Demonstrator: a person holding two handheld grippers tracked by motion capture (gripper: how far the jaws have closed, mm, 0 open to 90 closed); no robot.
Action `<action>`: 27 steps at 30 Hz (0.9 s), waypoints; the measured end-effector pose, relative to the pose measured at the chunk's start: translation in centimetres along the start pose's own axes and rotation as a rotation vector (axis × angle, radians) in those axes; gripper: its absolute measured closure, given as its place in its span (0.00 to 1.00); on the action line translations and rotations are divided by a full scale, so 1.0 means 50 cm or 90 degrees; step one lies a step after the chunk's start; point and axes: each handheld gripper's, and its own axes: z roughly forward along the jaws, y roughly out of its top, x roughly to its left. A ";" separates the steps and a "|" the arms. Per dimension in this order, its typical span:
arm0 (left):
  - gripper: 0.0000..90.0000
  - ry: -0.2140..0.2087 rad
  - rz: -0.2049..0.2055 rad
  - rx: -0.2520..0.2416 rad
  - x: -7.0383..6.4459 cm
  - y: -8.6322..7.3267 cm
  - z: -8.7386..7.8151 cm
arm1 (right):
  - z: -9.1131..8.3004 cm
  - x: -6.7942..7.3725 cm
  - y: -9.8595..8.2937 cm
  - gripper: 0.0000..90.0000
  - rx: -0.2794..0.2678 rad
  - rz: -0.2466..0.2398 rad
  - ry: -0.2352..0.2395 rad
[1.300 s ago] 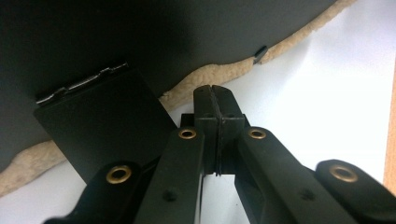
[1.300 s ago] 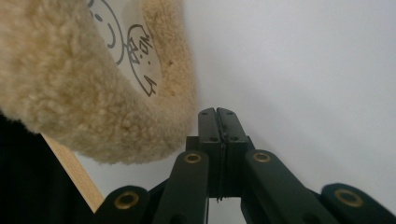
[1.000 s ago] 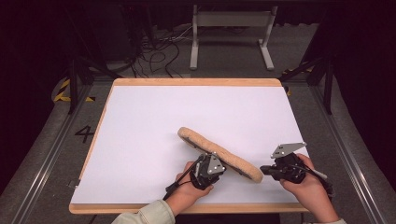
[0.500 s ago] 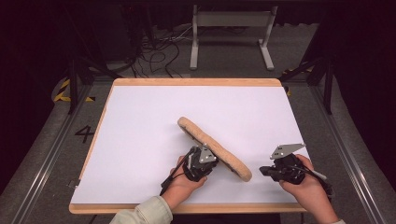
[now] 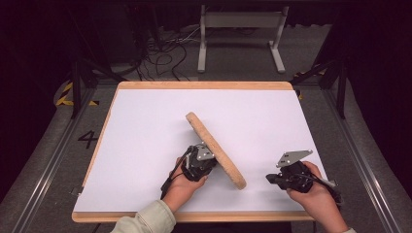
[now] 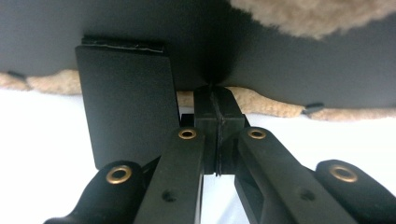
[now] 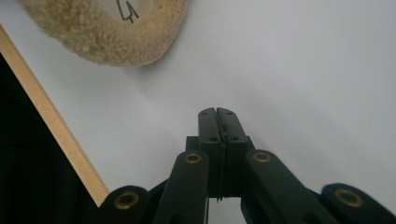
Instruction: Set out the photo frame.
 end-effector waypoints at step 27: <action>0.87 -0.026 -0.027 -0.037 0.050 -0.065 -0.136 | 0.077 0.110 0.076 1.00 -0.003 -0.105 0.042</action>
